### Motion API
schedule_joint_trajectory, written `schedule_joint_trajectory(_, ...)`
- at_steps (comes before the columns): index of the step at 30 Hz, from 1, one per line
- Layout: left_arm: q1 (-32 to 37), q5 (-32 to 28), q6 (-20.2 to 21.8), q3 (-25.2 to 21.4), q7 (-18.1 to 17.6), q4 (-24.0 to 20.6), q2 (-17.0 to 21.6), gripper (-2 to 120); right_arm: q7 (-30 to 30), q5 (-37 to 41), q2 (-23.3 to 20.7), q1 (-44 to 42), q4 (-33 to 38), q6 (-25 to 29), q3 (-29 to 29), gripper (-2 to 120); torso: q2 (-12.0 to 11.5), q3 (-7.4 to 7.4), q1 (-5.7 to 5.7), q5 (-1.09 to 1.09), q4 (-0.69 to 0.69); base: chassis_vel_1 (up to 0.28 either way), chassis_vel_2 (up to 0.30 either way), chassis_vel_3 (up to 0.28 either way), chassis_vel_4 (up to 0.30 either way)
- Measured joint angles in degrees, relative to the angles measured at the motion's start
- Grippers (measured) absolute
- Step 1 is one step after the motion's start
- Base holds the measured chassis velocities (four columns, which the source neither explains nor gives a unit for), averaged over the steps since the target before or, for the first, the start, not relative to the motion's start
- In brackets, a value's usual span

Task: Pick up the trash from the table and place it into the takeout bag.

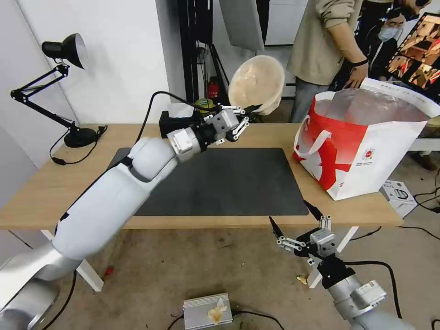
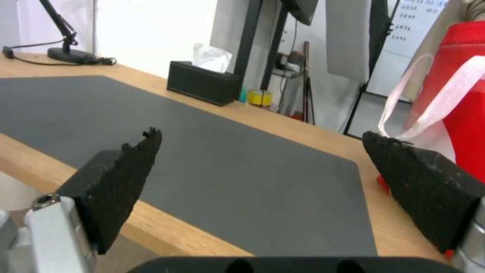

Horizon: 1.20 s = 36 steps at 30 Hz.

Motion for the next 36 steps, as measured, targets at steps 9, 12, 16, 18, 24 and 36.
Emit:
schedule_joint_trajectory(9, -2.6, 3.6, -0.6, 1.7, 0.0, 2.6, -3.4, 0, 0.0, 0.0, 0.0, 0.0, 0.0, 0.0, 0.0, 100, 0.0, 0.0, 0.0, 0.0, 0.0, 0.0, 0.0, 0.0, 0.0)
schedule_joint_trajectory(12, -3.2, 4.1, -0.7, 2.2, 0.0, 3.5, -4.4, 0, 0.0, 0.0, 0.0, 0.0, 0.0, 0.0, 0.0, 100, 0.0, 0.0, 0.0, 0.0, 0.0, 0.0, 0.0, 0.0, 0.0)
schedule_joint_trajectory(16, -4.2, 5.5, -1.0, 2.9, 0.1, 5.4, -6.2, 0, 0.0, 0.0, 0.0, 0.0, 0.0, 0.0, 0.0, 100, 0.0, 0.0, 0.0, 0.0, 0.0, 0.0, 0.0, 0.0, 0.0)
schedule_joint_trajectory(18, -4.8, 6.3, -1.3, 3.4, 0.1, 6.9, -7.8, 0, 0.0, 0.0, 0.0, 0.0, 0.0, 0.0, 0.0, 100, 0.0, 0.0, 0.0, 0.0, 0.0, 0.0, 0.0, 0.0, 0.0)
schedule_joint_trajectory(24, -6.7, 9.2, -3.2, 4.5, 0.2, 11.7, -12.1, 0, 0.0, 0.0, 0.0, 0.0, 0.0, 0.0, 0.0, 100, 0.0, 0.0, 0.0, 0.0, 0.0, 0.0, 0.0, 0.0, 0.0)
schedule_joint_trajectory(36, -10.5, 12.8, -5.7, 6.4, 0.5, 20.3, -19.3, 0, 0.0, 0.0, 0.0, 0.0, 0.0, 0.0, 0.0, 100, 0.0, 0.0, 0.0, 0.01, -0.01, 0.0, 0.0, 0.0, 0.0)
